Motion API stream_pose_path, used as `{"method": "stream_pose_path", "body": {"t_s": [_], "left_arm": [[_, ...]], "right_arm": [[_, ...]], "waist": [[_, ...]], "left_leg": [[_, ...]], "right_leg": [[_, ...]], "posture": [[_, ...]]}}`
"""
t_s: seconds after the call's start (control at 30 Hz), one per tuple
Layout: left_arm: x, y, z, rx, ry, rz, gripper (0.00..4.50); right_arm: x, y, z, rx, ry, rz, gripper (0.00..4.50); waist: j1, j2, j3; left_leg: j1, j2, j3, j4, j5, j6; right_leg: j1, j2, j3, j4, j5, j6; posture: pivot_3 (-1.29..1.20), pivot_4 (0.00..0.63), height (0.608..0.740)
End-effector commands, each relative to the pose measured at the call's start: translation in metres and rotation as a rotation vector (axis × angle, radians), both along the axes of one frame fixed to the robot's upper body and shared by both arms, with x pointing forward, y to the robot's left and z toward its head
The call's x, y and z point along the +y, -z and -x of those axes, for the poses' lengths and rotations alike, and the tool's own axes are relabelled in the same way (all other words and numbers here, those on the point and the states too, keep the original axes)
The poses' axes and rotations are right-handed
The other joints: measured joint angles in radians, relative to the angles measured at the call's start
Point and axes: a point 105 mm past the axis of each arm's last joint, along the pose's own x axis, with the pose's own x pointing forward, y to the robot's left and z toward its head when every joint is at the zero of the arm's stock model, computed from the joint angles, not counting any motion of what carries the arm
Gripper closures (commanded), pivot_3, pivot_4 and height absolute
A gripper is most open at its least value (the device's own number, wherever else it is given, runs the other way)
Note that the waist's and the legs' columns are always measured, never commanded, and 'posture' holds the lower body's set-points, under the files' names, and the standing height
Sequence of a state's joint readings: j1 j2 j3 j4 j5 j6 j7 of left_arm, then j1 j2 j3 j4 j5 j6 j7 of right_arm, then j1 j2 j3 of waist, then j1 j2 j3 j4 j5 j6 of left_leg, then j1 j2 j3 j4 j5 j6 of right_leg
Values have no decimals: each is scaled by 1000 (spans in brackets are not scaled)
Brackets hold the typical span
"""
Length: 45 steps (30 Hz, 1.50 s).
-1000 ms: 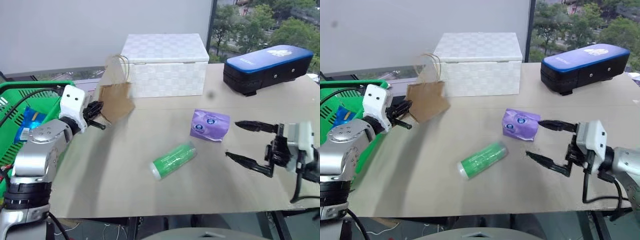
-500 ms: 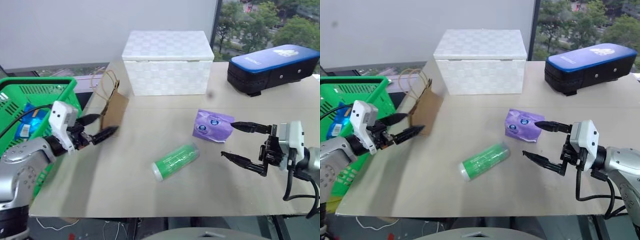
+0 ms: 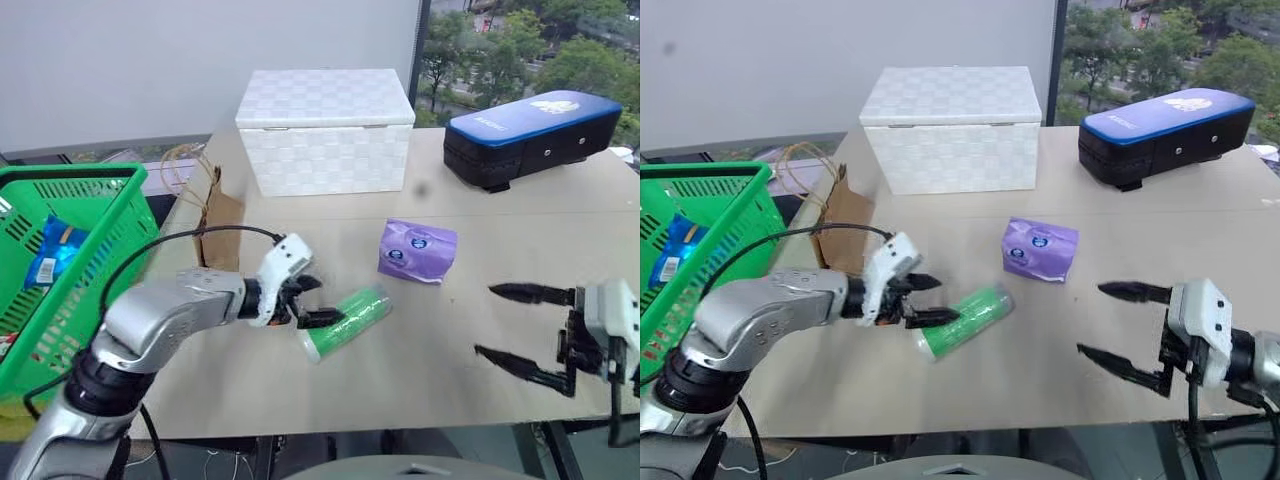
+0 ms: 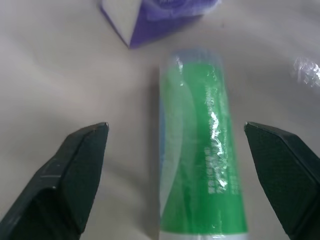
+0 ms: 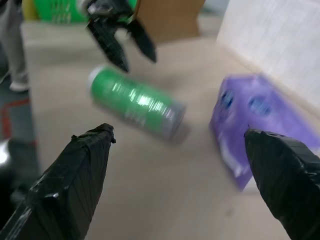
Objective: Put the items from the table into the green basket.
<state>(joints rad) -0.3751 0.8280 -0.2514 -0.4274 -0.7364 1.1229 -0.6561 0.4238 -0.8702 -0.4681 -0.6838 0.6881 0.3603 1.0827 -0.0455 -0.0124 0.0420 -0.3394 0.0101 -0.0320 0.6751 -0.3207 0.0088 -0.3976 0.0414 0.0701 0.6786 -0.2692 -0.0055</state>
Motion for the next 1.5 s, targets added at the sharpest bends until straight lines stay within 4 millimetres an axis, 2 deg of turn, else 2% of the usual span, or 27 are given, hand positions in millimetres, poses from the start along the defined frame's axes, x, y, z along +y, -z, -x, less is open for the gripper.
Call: {"method": "stream_pose_path", "body": {"t_s": [0.03, 0.13, 0.23, 0.27, 0.33, 0.4, 0.47, 0.53, 0.63, 0.67, 0.73, 0.87, 0.93, 1.0, 1.07, 1.23, 1.27, 1.3, 1.37, 1.4, 1.5], "left_arm": [[-4, 16, 4, 30, 60, -70, 31], [-5, 29, 7, 65, 84, -100, 851], [-5, 32, 9, 64, 94, -90, 2232], [-4, 31, 10, 56, 96, -80, 2476], [-4, 24, 5, -29, 83, -44, 2659], [-2, -10, -19, -222, -46, 101, 2661], [10, -40, -32, -351, -163, 212, 2661], [29, -65, -37, -493, -250, 228, 2661], [73, -104, -50, -682, -480, 209, 2661], [92, -116, -56, -752, -576, 185, 2661], [144, -139, -65, -867, -835, 136, 2661], [225, -165, -59, -957, -1202, 53, 2661], [255, -165, -50, -923, -1351, 32, 2661], [272, -160, -43, -886, -1433, 18, 2661], [283, -151, -40, -841, -1490, 9, 2661], [300, -135, -34, -753, -1566, 21, 2661], [299, -136, -34, -756, -1551, 21, 1726], [297, -137, -35, -760, -1538, 28, 1423], [290, -144, -37, -778, -1503, 42, 372], [287, -148, -39, -788, -1486, 53, 22], [261, -167, -46, -845, -1359, 144, 22]], "right_arm": [[-3, -7, 3, -31, -21, 49, 0], [-4, -5, 3, -23, -24, 58, 0], [-1, -4, 2, -26, -34, 54, 0], [1, -4, 1, -28, -40, 50, 0], [5, -5, -1, -33, -59, 34, 0], [14, -14, -5, -80, -83, -13, 0], [21, -23, -11, -120, -98, -64, 0], [27, -32, -20, -174, -108, -105, 0], [40, -43, -31, -225, -153, -163, 0], [44, -46, -34, -231, -173, -184, 0], [53, -52, -38, -241, -224, -218, 0], [64, -59, -44, -244, -303, -250, 0], [66, -58, -47, -237, -330, -251, 0], [66, -56, -50, -235, -341, -245, 0], [67, -55, -52, -235, -353, -246, 0], [72, -60, -52, -242, -383, -272, 0], [72, -61, -52, -242, -386, -274, 0], [72, -61, -52, -242, -387, -275, 0], [72, -61, -51, -241, -387, -274, 0], [72, -61, -51, -240, -386, -274, 0], [70, -59, -52, -239, -370, -268, 0]], "waist": [[-12, 0, 0], [-24, -1, 1], [-23, 1, 0], [-23, 1, 0], [-22, 1, 0], [-21, 3, 1], [-18, 1, 7], [-16, -3, 9], [-12, -3, 9], [-6, -3, 9], [11, -3, 9], [55, -4, 9], [69, -4, 8], [92, -9, 5], [117, -13, 2], [176, -20, -2], [184, -21, -3], [194, -22, -3], [203, -22, -4], [206, -22, -4], [208, -22, -4]], "left_leg": [[0, 0, 1, 0, 0, 0], [1, 0, 1, 0, 0, 0], [3, 0, 1, 0, 0, 0], [4, 0, 2, 0, 0, 0], [7, 0, 2, 0, 0, 0], [10, 0, 2, -2, 0, 0], [11, 0, 3, -2, 0, 0], [11, 1, 1, -1, 0, 0], [11, 3, 0, -2, 0, 0], [11, 3, 0, -3, 0, 0], [11, 3, 0, -4, 0, 0], [9, 2, -2, -4, 0, 0], [7, 1, -2, -4, 0, -1], [-1, 0, -3, -4, 0, -1], [-9, -1, -3, -3, 3, -5], [-11, -4, -7, -3, 2, -5], [-11, -4, -8, -3, 2, -4], [-11, -5, -10, -3, 1, -3], [-11, -5, -11, -3, 0, -1], [-12, -5, -12, -3, 0, -1], [-12, -5, -15, -3, 1, -2]], "right_leg": [[0, 0, 1, 0, 0, 0], [0, 0, 2, 0, 0, 0], [2, -1, 1, 0, 0, 0], [3, -1, 2, 0, 0, 1], [5, -1, 2, 0, 0, 1], [8, -1, 3, 0, 0, 1], [9, -2, 3, 0, 0, 1], [9, -2, 1, 1, 0, 1], [8, 1, 1, 0, 0, 1], [8, 1, 1, 0, 0, 1], [7, 2, 1, 0, 0, 0], [1, 0, -1, 0, 3, -4], [-2, -2, -2, 0, 3, -4], [-8, -6, -4, 0, 3, -4], [-16, -10, -6, 1, 4, -4], [-16, -17, -15, 0, 4, -4], [-16, -18, -17, 0, 4, -4], [-16, -19, -19, 0, 4, -4], [-16, -21, -24, 0, 4, -5], [-16, -22, -27, 0, 4, -5], [-16, -23, -30, 0, 4, -5]], "posture": [[-133, 23, 740], [-142, 26, 740], [-130, 27, 740], [-117, 25, 740], [-112, 25, 740], [-79, 19, 740], [-64, 16, 740], [-16, 9, 740], [29, 7, 740], [75, 3, 740], [103, 1, 740], [164, 0, 740], [183, 0, 740], [194, 0, 740], [209, 0, 740], [215, 0, 740], [215, 0, 740], [217, 0, 740], [217, 0, 740], [216, 2, 740], [212, 5, 740]]}}
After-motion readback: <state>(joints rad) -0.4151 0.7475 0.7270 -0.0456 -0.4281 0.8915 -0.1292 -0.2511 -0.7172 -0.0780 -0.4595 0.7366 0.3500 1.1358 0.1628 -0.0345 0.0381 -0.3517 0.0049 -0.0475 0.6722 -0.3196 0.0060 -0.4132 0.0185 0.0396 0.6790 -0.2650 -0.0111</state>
